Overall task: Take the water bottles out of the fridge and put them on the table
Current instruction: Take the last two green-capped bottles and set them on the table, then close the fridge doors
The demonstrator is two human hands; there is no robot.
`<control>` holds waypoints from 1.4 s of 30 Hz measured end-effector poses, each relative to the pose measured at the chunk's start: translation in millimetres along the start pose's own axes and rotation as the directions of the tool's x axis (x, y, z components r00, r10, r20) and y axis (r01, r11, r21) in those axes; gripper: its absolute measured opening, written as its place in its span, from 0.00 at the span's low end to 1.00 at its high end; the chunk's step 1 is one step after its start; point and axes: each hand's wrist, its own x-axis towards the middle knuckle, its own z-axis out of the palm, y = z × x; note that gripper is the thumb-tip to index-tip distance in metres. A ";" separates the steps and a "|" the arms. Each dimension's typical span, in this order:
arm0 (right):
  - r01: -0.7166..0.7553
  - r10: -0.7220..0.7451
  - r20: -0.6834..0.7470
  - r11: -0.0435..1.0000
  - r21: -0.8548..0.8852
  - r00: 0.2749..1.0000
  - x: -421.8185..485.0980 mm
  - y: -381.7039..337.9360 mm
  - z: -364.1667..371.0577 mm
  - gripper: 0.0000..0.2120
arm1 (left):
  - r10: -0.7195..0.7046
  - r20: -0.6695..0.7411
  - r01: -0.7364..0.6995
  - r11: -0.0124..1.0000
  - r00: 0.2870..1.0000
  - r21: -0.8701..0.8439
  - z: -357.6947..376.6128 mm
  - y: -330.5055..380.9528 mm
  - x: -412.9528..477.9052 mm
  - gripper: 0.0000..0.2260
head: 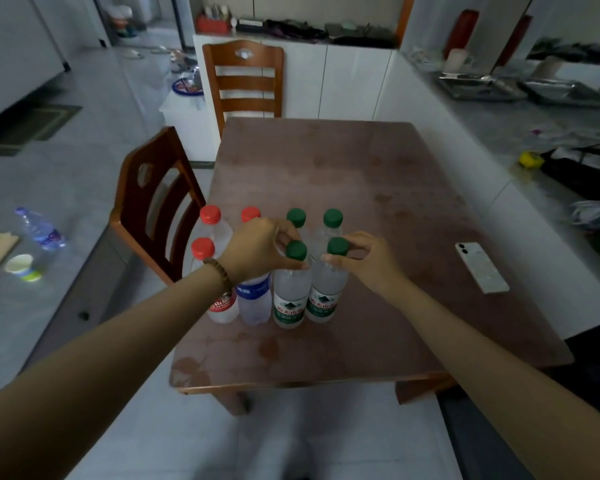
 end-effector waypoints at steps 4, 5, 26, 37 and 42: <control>-0.002 0.002 0.027 1.000 -0.008 1.000 0.2 -1.0 2.4 0.13 | -0.014 -0.045 0.013 0.999 0.999 -0.036 0.6 -5.8 -0.2 0.17; -0.008 0.008 0.028 1.000 -0.004 1.000 -0.1 -0.7 2.8 0.12 | -0.023 -0.053 0.021 0.999 0.998 -0.044 1.6 -6.5 0.0 0.18; -0.166 0.165 0.062 0.986 0.008 0.984 -6.8 -8.9 -1.3 0.21 | 0.006 0.078 -0.007 1.000 0.997 0.016 -0.5 -5.2 6.7 0.18; -0.209 0.217 -0.245 0.976 0.056 0.945 -61.4 -63.4 -33.4 0.25 | 0.226 0.061 -0.222 0.973 0.972 -0.064 -44.2 49.4 36.8 0.17; -0.350 0.304 -0.498 0.937 0.001 0.812 -151.8 -93.8 -64.0 0.29 | 0.375 0.038 -0.363 0.913 0.926 -0.184 -42.4 74.6 30.3 0.24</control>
